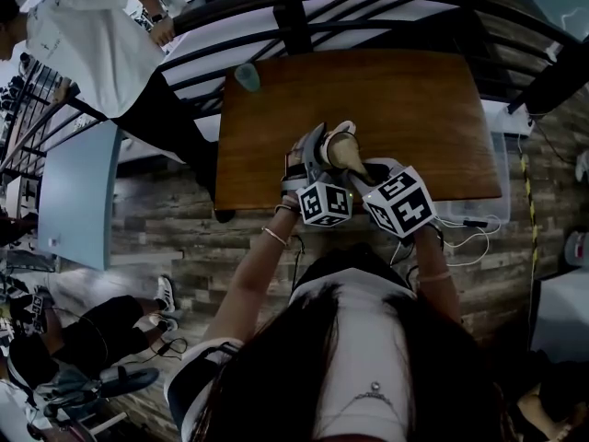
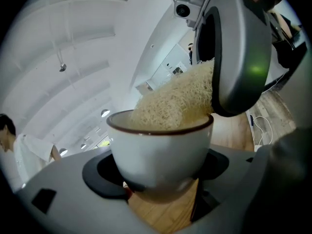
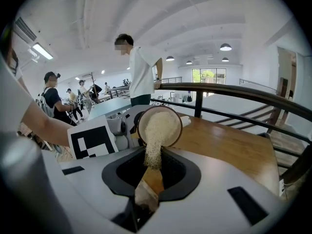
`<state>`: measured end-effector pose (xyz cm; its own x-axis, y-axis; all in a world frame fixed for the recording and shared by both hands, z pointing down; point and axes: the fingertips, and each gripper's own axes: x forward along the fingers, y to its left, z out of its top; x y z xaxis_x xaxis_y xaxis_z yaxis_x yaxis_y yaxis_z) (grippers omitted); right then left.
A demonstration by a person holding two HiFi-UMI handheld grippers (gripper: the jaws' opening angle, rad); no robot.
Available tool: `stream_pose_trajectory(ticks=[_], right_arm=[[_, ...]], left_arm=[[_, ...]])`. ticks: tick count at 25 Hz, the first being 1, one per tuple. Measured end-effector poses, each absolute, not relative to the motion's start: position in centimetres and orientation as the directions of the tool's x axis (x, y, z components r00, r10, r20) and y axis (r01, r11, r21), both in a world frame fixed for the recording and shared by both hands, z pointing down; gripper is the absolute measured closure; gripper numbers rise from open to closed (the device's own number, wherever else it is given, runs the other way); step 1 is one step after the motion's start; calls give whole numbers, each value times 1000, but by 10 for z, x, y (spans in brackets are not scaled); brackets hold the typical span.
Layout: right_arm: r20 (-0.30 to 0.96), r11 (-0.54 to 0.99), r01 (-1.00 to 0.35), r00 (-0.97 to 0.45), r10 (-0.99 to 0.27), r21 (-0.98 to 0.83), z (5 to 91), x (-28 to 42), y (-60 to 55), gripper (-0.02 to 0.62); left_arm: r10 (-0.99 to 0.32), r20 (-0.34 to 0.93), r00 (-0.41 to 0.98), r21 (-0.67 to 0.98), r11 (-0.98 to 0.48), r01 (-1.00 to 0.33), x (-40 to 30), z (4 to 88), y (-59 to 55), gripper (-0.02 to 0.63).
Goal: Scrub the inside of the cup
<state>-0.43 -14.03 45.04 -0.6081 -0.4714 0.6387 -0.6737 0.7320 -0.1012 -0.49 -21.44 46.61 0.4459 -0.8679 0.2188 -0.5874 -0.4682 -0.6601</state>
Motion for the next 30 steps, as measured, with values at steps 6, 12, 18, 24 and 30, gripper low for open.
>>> stream_pose_trajectory(ticks=[6,12,18,24,30], right_arm=[[665,731,-668,-611,-430,-142,456,-6,-131,515],[699,735,-657,-604,-383,-166,461,-5,-127,514],[731,746,-646,-587,-347,-164,465,-8,-124,515],[759,758,-631,-571,-313,-162,468,-9,-120,515],[781,768,-614,-565,-266,-183,470,-13,-115,515]], left_arm=[[-864,209,458,-708,-456,-539,-3,467,-205,198],[-863,208,460,-748,-443,-494,0,469,-202,198],[-863,205,463,-775,-432,-462,-1,472,-199,198],[-859,202,470,-801,-421,-425,1,473,-195,198],[-856,194,479,-826,-406,-391,4,474,-191,198]])
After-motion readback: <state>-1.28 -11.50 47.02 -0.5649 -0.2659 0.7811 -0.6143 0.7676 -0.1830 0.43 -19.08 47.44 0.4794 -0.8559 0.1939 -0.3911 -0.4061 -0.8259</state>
